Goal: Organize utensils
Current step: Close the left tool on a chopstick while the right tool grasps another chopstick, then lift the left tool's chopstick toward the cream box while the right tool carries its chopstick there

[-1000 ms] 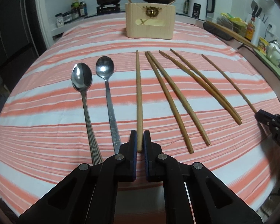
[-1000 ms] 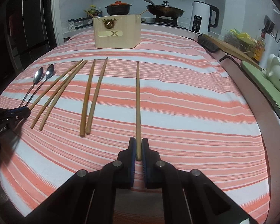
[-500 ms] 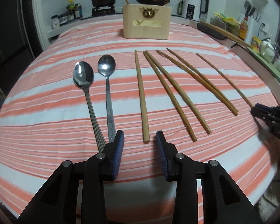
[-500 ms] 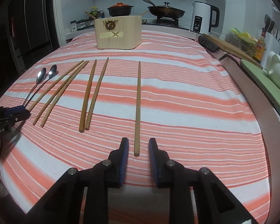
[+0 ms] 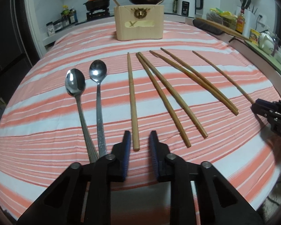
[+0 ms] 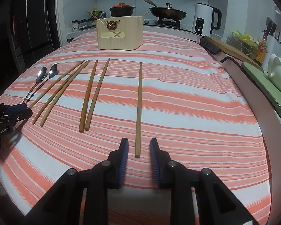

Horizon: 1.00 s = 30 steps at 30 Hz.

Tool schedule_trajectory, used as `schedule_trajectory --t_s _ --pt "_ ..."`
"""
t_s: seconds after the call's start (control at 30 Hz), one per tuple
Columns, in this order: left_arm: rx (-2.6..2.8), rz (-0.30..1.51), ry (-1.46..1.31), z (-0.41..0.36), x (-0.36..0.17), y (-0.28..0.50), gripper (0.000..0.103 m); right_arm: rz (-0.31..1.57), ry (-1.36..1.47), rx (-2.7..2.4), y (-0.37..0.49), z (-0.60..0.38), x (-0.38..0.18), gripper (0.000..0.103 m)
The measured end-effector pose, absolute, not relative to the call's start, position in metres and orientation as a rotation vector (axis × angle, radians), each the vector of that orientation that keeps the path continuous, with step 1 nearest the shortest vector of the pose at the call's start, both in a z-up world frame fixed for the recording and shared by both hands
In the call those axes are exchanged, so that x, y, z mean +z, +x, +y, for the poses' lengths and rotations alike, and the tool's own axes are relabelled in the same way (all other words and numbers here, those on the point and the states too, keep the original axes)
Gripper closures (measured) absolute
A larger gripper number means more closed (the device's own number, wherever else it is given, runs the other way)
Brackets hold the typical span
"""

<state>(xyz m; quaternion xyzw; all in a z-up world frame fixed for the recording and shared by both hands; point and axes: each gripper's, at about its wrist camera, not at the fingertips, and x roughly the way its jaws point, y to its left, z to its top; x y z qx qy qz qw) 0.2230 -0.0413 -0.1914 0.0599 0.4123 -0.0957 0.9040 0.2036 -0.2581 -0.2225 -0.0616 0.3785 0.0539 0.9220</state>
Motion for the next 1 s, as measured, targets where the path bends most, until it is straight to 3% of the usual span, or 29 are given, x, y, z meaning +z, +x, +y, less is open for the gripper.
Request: schedule_trajectory --t_s 0.07,0.1,0.3,0.73,1.0 --pt "-0.188 0.843 0.142 -0.045 -0.191 0.223 0.098 0.777 -0.122 0.109 0.205 -0.259 -0.222 0.083" --pt "-0.19 0.843 0.137 -0.045 -0.191 0.224 0.099 0.78 -0.12 0.108 0.206 -0.26 -0.221 0.096" --pt "-0.182 0.799 0.089 -0.029 -0.165 0.225 0.099 0.748 -0.125 0.123 0.205 -0.26 -0.197 0.097" --pt "-0.247 0.678 0.05 -0.002 -0.077 0.221 0.098 0.556 -0.128 0.181 0.193 -0.251 -0.087 0.097" --pt "-0.252 0.625 0.024 0.003 -0.057 0.22 0.099 0.503 -0.109 0.199 0.192 -0.249 -0.063 0.097"
